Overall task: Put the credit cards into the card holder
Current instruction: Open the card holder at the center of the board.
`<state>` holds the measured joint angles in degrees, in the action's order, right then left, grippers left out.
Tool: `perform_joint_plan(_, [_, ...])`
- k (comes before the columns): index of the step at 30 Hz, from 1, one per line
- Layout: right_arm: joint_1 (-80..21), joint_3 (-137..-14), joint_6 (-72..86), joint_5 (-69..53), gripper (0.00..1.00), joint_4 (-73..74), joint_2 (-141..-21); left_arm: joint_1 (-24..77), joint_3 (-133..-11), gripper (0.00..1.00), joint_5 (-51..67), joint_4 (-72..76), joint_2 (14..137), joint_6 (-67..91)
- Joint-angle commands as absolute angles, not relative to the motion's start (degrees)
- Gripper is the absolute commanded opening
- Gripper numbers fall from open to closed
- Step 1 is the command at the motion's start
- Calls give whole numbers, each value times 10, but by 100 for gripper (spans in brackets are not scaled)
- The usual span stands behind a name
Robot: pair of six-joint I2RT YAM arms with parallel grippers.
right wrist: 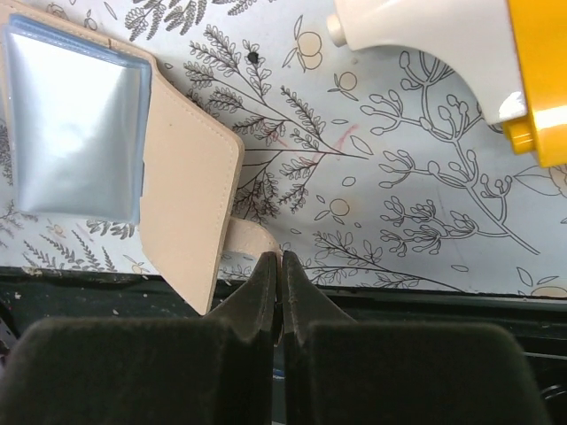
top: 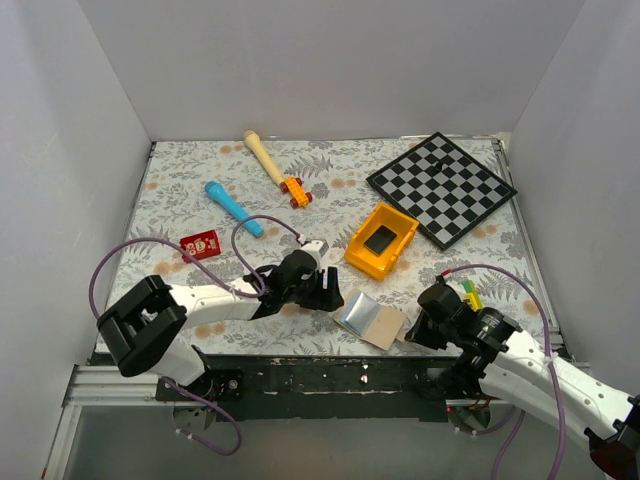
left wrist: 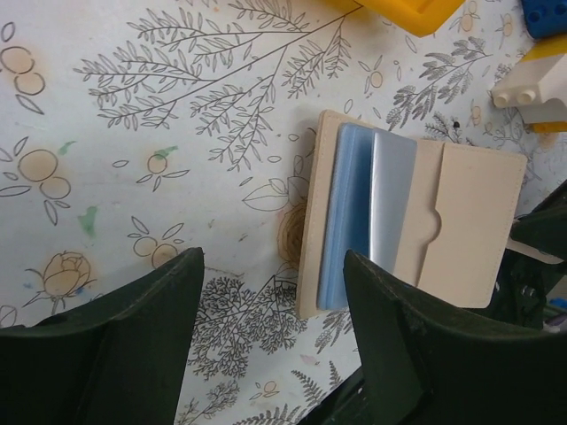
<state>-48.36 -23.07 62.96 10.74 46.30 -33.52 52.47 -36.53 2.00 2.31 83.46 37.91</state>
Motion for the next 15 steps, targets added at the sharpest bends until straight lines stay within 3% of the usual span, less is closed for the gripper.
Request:
perform_joint_plan(1, [-483, -227, 652, 129, 1, 480, -337, 529, -390, 63, 64, 68, 845, 372])
perform_joint_plan(15, [-483, -212, 673, 127, 1, 495, -352, 546, -391, 58, 96, 100, 889, 388])
